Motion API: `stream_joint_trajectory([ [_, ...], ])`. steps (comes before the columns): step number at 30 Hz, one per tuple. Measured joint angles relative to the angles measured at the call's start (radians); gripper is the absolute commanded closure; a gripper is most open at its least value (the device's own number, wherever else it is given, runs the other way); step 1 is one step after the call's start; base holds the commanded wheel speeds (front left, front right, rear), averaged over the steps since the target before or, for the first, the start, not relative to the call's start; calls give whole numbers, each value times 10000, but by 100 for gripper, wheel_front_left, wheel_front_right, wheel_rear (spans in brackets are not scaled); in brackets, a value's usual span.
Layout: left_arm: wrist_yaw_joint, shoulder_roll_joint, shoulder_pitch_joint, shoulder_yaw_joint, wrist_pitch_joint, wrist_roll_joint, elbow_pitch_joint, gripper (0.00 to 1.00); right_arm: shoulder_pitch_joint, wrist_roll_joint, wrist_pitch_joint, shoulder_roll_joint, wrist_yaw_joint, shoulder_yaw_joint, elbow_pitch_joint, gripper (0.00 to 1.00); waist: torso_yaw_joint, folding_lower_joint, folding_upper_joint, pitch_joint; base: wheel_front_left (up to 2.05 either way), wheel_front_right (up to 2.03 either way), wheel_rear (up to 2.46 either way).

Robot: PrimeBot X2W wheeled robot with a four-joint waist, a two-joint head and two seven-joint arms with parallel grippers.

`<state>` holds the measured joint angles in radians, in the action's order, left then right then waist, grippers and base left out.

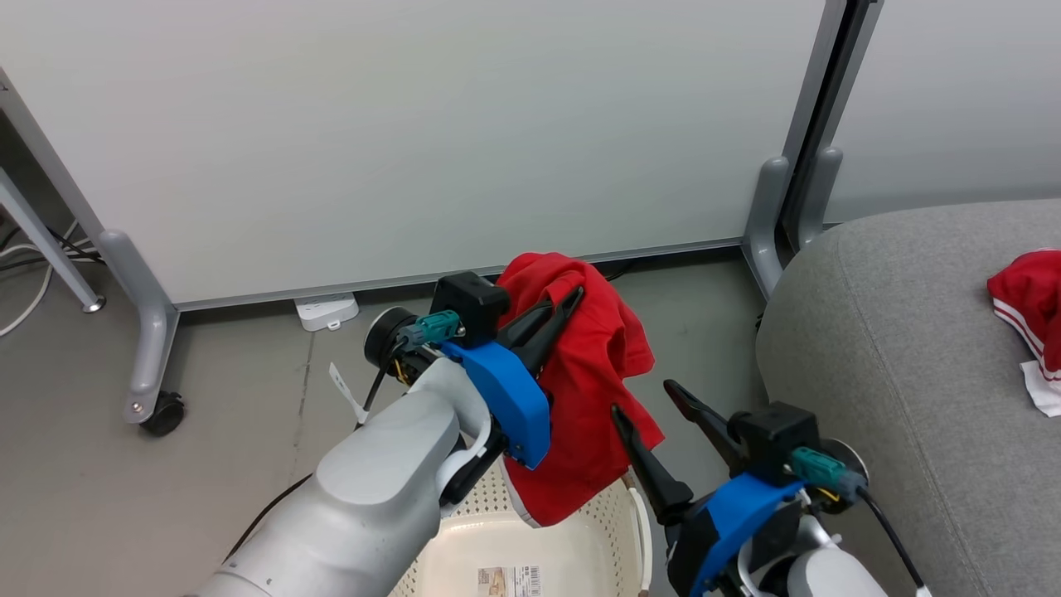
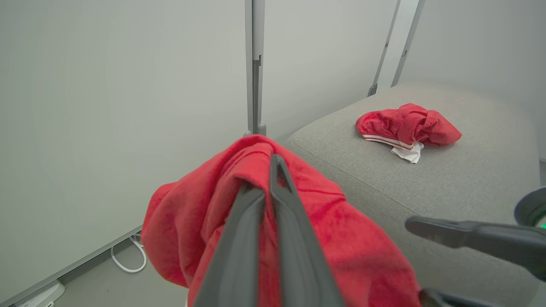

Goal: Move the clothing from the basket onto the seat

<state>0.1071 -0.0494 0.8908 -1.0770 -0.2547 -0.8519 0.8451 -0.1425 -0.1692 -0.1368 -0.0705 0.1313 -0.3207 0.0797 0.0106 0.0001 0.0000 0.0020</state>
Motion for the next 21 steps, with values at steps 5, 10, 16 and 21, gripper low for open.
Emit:
stream_joint_trajectory([
  [5, -29, -2, 3, -205, -23, -144, -61, 100, -774, -405, -21, -213, 0, -698, 899, 0, 40, 0, 0, 8, 0, 0, 0],
  [10, -46, -2, 71, -395, -31, -320, -205, 100, -1720, -660, 278, -261, 0, -1340, 2182, 0, 90, 0, 0, -9, 0, 0, 0],
  [16, -92, 0, 100, -675, -35, -541, -353, 100, -2626, -855, 821, -88, -2, -1808, 3841, 0, 176, 0, 0, -50, 0, 0, 0],
  [21, -119, -2, 123, -886, -36, -648, -385, 100, -3142, -959, 1248, 54, 0, -1988, 4928, 100, 232, 0, 0, -110, 0, 0, 0],
])
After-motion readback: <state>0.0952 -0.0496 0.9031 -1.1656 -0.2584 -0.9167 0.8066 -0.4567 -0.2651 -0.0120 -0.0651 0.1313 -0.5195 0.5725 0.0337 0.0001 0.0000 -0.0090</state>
